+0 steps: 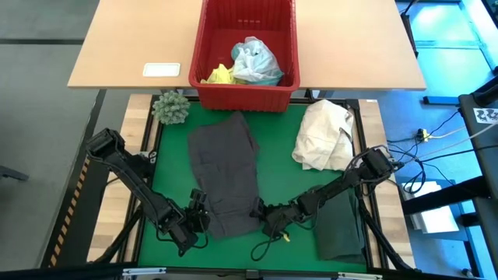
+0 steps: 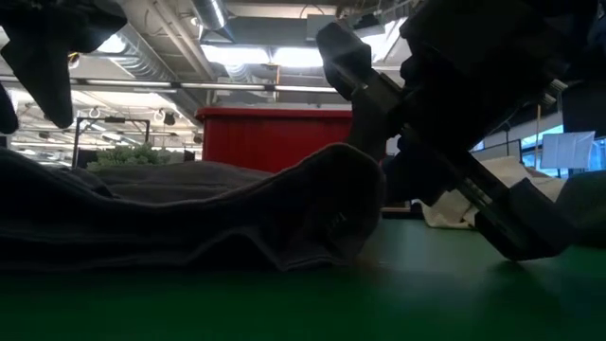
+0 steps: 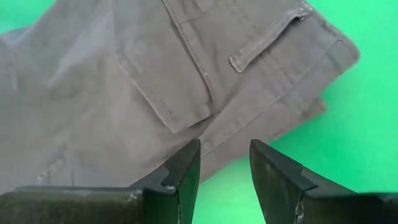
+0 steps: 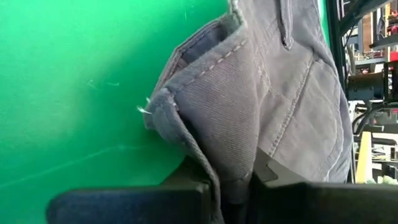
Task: Fold Laundry from Bin
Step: Fold the gray short
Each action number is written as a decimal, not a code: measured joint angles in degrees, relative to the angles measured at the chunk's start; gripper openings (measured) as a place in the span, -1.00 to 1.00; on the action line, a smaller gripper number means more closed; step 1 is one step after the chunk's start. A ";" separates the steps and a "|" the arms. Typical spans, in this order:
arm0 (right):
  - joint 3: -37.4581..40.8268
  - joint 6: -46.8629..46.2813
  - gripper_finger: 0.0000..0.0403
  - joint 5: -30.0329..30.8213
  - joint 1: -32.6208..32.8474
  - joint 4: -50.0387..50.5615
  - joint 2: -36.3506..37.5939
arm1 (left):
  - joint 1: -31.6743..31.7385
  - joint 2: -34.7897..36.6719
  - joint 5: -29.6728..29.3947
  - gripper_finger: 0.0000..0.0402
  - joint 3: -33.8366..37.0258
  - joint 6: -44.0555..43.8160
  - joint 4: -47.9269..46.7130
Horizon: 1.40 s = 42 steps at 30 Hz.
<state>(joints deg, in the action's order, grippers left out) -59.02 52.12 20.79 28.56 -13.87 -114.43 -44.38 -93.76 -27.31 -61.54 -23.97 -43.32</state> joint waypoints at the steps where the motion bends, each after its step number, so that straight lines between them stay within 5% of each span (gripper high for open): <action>1: 0.00 -0.79 -0.86 0.22 0.02 0.00 0.00 | 0.00 0.00 0.44 -0.34 0.00 -0.01 0.00; 10: 0.17 -5.83 -0.85 1.66 -0.02 -2.78 0.11 | -0.02 0.00 1.05 -0.34 0.00 -6.12 1.26; 15: 0.15 -11.96 -0.85 2.83 0.00 -3.06 0.11 | -1.40 -0.02 -5.65 -0.34 -0.24 -5.83 7.53; 21: 0.15 -18.17 -0.85 4.14 -0.02 -3.08 0.17 | -4.46 -0.02 -11.56 -0.34 -0.24 -8.21 3.68; 42: 0.09 -21.27 -0.85 4.71 1.04 -10.16 0.31 | -9.99 -0.02 -10.62 -0.34 4.83 -21.05 1.41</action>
<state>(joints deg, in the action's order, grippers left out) -58.94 30.85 25.50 29.60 -24.03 -114.13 -54.37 -93.78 -37.94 -56.71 -45.01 -41.91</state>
